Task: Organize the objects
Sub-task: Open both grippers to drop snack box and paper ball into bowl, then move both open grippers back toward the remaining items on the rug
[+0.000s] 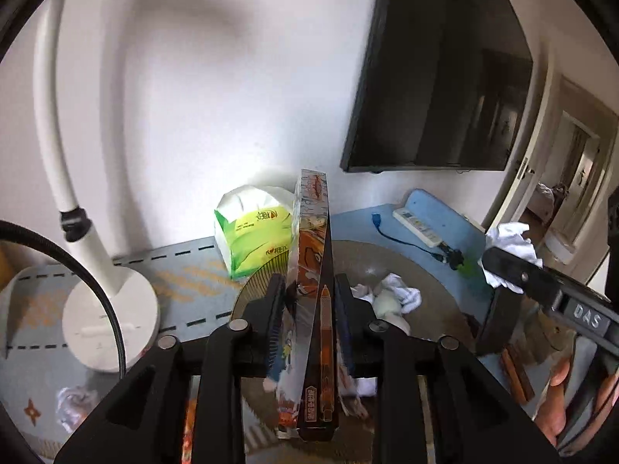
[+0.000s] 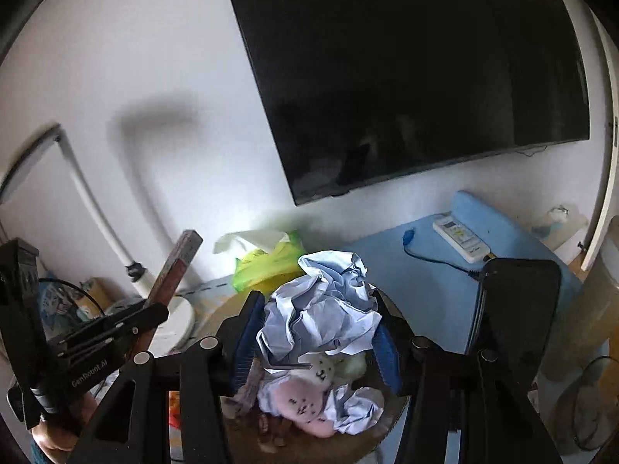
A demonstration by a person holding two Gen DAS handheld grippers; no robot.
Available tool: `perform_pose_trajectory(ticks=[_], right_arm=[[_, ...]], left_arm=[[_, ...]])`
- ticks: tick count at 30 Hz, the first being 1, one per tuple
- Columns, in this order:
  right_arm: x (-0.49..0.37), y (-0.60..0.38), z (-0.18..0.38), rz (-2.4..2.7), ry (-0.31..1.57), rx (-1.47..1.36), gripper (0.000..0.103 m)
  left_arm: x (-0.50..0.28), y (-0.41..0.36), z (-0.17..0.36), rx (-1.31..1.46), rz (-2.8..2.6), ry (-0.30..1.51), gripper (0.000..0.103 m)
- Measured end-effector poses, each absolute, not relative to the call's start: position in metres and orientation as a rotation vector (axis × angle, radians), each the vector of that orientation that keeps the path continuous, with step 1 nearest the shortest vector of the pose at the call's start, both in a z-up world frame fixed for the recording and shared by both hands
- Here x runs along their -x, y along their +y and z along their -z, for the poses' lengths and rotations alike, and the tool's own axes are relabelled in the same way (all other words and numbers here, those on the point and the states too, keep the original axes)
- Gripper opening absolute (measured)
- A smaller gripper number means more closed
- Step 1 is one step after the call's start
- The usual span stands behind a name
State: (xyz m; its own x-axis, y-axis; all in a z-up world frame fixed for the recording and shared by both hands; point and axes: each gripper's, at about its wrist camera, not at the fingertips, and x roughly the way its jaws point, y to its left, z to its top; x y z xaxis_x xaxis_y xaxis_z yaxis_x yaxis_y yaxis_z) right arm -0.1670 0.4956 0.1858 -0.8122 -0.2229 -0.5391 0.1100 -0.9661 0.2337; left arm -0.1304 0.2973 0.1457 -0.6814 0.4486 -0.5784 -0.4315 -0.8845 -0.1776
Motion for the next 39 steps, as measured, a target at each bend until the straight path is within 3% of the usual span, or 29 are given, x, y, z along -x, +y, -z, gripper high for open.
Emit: perform_pose_trajectory(ticks=[1, 3, 8, 14, 20, 22, 24, 25, 26, 39], right_arm=[[0.172, 0.496, -0.182, 2.822, -0.286, -0.888, 0.057], [0.176, 0.497, -0.173, 2.833, -0.285, -0.919, 0.077], [0.166, 0.505, -0.170, 2.822, -0.281, -0.914, 0.080], [0.139, 0.505, -0.195, 2.804, -0.294, -0.867, 0.081], [0.088, 0.485, -0.225, 2.781, -0.285, -0.723, 0.103], [0.062, 0.474, -0.229, 2.768, -0.258, -0.666, 0.103], [0.045, 0.460, -0.230, 2.743, -0.229, -0.647, 0.103], [0.040, 0.453, -0.229, 2.727, -0.217, -0.649, 0.103], [0.034, 0.444, -0.227, 2.697, -0.209, -0.665, 0.103], [0.010, 0.353, -0.121, 2.405, -0.253, -0.978, 0.103]], left_arm=[[0.137, 0.299, -0.139, 0.905, -2.498, -0.045, 0.046], [0.151, 0.297, -0.122, 1.011, -2.453, -0.093, 0.047], [0.149, 0.272, -0.096, 1.116, -2.369, -0.255, 0.047], [0.110, 0.230, -0.131, 1.023, -2.421, -0.268, 0.047], [0.047, 0.172, -0.178, 0.835, -2.498, -0.270, 0.047], [0.020, 0.142, -0.177, 0.815, -2.534, -0.302, 0.048], [0.007, 0.117, -0.172, 0.833, -2.563, -0.333, 0.062], [0.002, 0.103, -0.167, 0.845, -2.586, -0.348, 0.076], [-0.003, 0.088, -0.161, 0.857, -2.615, -0.356, 0.085], [-0.009, -0.019, -0.041, 1.192, -2.781, -0.505, 0.086]])
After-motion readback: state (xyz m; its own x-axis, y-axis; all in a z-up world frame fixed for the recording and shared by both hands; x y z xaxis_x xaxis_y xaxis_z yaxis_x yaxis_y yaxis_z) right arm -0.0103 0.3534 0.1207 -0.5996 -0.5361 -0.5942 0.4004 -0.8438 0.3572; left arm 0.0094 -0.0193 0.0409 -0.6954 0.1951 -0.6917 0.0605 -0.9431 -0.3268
